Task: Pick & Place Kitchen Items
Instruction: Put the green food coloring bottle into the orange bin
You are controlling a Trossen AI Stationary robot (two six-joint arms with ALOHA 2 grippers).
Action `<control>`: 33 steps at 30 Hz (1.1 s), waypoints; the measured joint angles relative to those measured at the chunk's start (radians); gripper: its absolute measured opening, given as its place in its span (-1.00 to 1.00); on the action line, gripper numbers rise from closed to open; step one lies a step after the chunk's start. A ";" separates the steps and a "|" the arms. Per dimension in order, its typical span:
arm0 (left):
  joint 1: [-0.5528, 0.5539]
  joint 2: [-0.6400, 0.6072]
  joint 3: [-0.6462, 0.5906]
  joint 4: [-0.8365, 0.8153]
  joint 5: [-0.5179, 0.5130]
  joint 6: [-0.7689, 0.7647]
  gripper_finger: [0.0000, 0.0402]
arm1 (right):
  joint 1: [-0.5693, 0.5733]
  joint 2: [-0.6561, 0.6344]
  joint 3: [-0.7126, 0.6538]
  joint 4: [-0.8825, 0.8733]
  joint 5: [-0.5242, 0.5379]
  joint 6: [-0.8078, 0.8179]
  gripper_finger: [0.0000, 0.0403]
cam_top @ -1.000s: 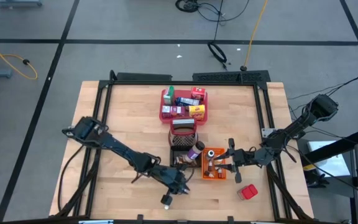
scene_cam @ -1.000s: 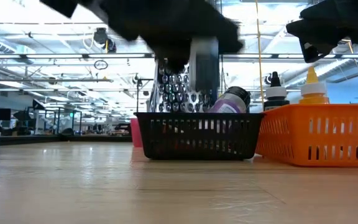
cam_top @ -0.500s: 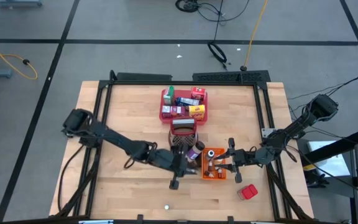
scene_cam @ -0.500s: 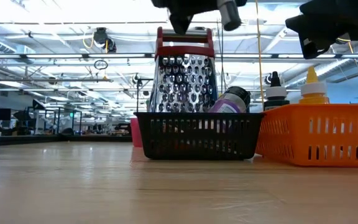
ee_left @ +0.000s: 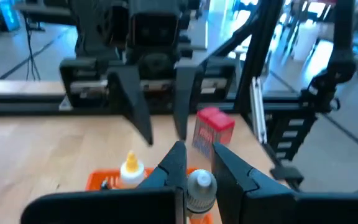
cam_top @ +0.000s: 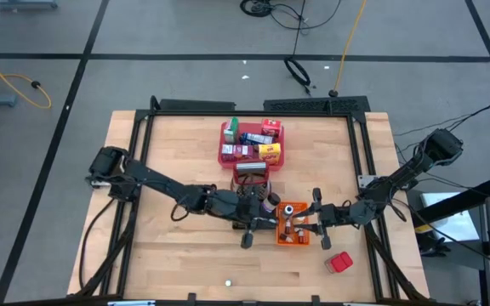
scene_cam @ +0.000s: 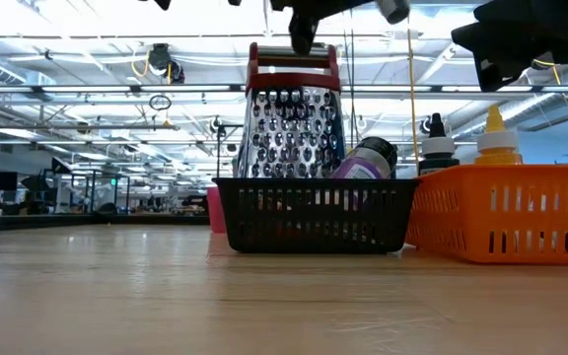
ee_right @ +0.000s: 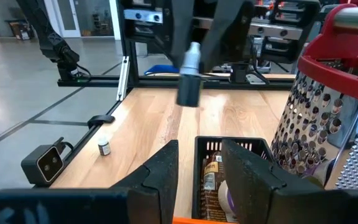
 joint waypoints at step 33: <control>0.005 0.386 0.372 -0.146 0.050 0.025 -0.61 | -0.002 0.000 0.000 0.014 0.001 -0.022 -0.43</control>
